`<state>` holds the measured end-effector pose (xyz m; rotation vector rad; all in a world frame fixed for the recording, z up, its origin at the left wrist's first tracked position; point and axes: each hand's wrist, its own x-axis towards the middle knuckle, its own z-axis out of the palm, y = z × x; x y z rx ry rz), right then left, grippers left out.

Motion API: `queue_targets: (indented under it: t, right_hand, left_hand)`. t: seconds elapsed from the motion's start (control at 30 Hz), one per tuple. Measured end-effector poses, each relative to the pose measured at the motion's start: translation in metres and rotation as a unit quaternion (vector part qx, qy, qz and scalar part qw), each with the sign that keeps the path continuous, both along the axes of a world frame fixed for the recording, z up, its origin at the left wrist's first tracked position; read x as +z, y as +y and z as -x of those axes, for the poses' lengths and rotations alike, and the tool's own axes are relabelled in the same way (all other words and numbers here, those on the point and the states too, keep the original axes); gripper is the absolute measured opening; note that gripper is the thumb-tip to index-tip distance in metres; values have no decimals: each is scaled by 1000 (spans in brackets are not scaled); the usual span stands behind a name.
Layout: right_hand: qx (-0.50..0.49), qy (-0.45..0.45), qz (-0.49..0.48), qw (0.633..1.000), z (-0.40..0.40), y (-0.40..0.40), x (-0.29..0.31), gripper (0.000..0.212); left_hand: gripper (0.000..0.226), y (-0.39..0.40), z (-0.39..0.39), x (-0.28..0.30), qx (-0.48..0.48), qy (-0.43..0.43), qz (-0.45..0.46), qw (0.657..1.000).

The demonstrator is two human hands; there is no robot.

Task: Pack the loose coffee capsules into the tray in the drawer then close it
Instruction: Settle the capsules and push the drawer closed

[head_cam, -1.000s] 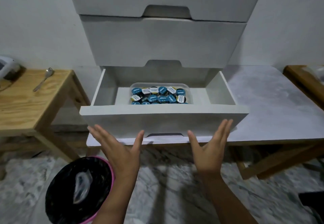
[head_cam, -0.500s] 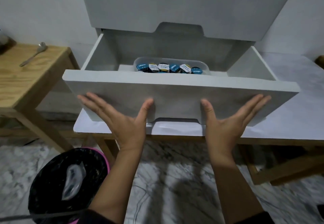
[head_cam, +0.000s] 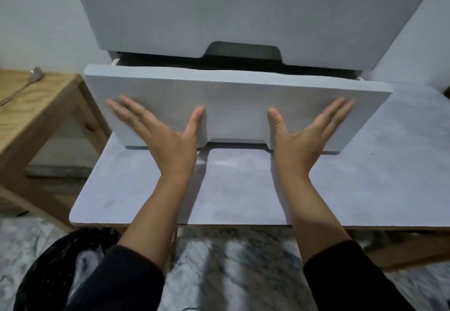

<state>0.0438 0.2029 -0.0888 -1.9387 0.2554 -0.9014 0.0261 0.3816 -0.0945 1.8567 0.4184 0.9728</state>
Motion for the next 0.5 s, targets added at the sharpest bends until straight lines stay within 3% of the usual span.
queue_targets:
  t: [0.3, 0.5]
  right_hand:
    - [-5, -13, 23, 1000, -52, 4, -3, 112]
    - [0, 54, 77, 996, -51, 0, 5, 105]
  left_hand:
    - [124, 4, -48, 2, 3, 34, -9, 999]
    - [110, 9, -45, 13, 2, 109, -41, 993]
